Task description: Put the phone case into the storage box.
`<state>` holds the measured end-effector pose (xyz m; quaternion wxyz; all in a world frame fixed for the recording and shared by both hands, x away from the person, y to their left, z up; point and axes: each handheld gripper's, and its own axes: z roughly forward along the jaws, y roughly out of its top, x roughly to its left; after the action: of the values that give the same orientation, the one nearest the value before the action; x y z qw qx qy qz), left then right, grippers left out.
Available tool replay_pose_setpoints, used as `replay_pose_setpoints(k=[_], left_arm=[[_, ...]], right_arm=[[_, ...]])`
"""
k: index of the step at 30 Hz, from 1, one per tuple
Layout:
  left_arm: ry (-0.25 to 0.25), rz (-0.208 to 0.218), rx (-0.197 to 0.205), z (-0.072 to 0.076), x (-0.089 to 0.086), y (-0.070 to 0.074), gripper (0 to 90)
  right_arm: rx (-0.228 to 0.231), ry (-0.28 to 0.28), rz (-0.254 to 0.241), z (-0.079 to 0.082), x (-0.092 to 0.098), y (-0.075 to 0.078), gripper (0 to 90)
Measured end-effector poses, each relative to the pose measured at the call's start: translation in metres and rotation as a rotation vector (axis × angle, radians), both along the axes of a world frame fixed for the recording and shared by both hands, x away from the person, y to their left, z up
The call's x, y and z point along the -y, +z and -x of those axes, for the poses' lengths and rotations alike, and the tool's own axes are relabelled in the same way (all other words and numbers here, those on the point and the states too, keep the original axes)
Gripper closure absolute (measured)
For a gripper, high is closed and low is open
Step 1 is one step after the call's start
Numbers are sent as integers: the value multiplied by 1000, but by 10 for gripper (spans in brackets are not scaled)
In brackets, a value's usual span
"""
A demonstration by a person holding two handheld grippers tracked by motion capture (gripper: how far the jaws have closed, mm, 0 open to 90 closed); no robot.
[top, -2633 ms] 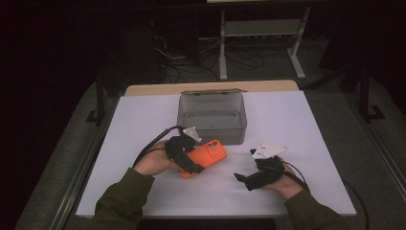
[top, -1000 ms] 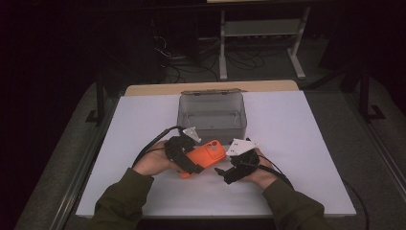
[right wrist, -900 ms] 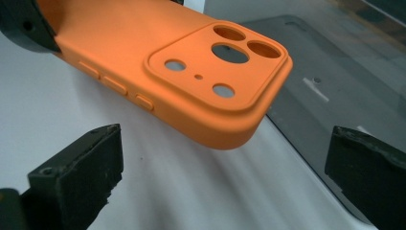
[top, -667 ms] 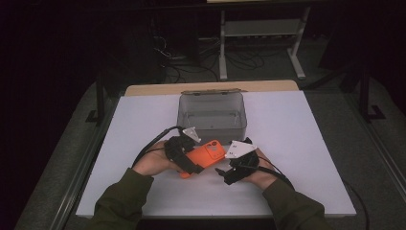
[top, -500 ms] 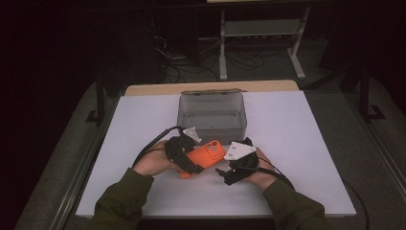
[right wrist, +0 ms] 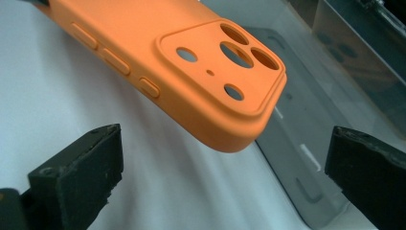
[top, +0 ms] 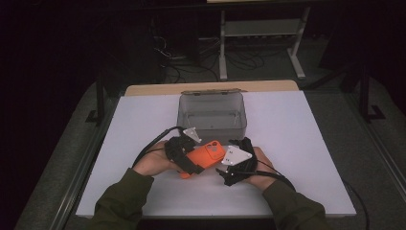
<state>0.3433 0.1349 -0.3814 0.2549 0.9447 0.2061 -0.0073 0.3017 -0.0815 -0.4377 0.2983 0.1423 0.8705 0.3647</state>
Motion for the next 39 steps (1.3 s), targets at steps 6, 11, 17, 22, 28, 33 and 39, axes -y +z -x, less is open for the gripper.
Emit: replay_pose_setpoints(k=[6,11,17,22,28,33,39], left_arm=[[2,1,0,0,0,0,160],[1,0,2,1,1,0,160],[0,-1,-1,1,2,-1,160],[2,-2,-1,1,2,0,160],[5,1,-3,1,2,-1,160],[7,1,-4,2,2,-1,160],[2,-4,-5,1,2,-1,160]], right_arm=[[45,9,33,2,-2,0,0],[84,11,52,4,-3,0,0],[133,14,78,6,-4,0,0],[194,19,128,10,-7,-1,0],[229,23,149,12,-9,-2,0],[251,22,153,13,-10,-3,0],[294,38,198,14,-10,-2,0]])
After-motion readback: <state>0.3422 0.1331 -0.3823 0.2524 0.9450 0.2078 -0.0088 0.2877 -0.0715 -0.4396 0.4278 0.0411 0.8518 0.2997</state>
